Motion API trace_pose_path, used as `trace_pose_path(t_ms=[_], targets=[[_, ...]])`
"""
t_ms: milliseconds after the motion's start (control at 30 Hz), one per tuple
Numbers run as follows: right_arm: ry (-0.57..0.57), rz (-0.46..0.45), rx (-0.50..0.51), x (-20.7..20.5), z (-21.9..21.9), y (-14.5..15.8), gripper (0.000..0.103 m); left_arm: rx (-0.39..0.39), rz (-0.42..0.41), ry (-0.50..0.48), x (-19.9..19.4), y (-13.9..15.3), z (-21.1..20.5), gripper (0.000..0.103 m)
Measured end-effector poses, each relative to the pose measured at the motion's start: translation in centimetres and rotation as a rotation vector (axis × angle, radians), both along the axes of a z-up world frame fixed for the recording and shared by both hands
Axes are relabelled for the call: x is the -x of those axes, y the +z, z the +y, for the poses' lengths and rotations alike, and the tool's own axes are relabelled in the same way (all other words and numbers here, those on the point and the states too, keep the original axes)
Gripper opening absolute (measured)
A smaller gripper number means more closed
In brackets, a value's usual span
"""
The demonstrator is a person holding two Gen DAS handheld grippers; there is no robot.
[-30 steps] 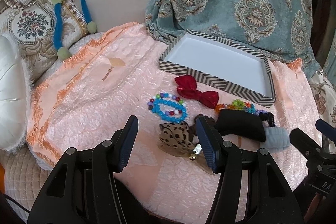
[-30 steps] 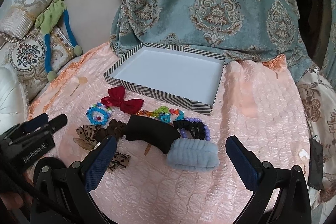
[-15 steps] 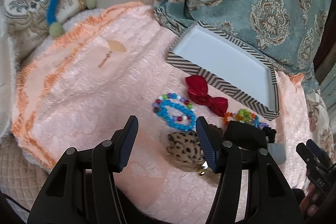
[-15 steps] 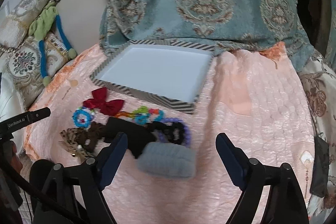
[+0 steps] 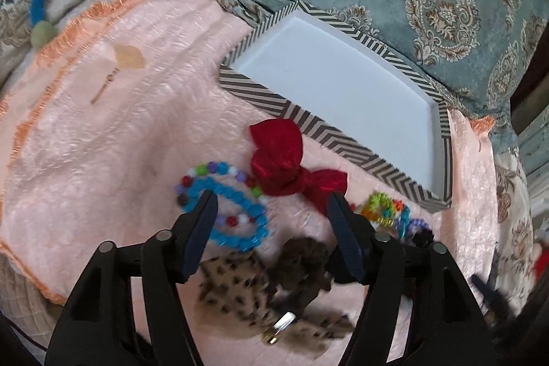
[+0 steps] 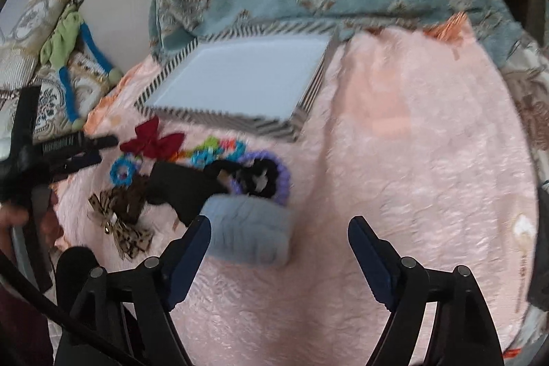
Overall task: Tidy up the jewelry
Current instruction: 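Grasp the red bow with the left tool while the right tool grasps the light blue fuzzy band, then carry both items into the white tray and open both tools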
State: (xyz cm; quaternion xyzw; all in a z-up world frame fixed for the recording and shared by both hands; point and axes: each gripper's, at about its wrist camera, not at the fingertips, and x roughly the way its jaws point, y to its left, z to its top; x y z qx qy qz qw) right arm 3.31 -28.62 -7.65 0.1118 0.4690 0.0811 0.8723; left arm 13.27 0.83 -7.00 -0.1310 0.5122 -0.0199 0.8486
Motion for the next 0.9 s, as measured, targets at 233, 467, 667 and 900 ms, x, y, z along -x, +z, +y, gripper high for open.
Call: trace_pose_path(t_ms=[233, 467, 667, 900], targets=[[0.012, 0.029, -0.125, -0.6, 0.4, -2.8, 0.069, 0.027, 0.079, 0.020, -3.4, -2.4, -1.1, 0.070], [0.043, -0.020, -0.125, -0.3, 0.8, -2.6, 0.036, 0.042, 0.073, 0.031, -5.0, -3.8, -1.9, 0.051], [0.047, -0.058, -0.127, 0.0, 0.5, -1.6, 0.020, 0.037, 0.051, -0.014, -5.0, -3.5, -2.6, 0.018], [0.043, -0.111, -0.141, 0.6, 0.0, 0.8, 0.020, 0.044, -0.032, -0.036, -2.8, 0.2, -1.7, 0.009]])
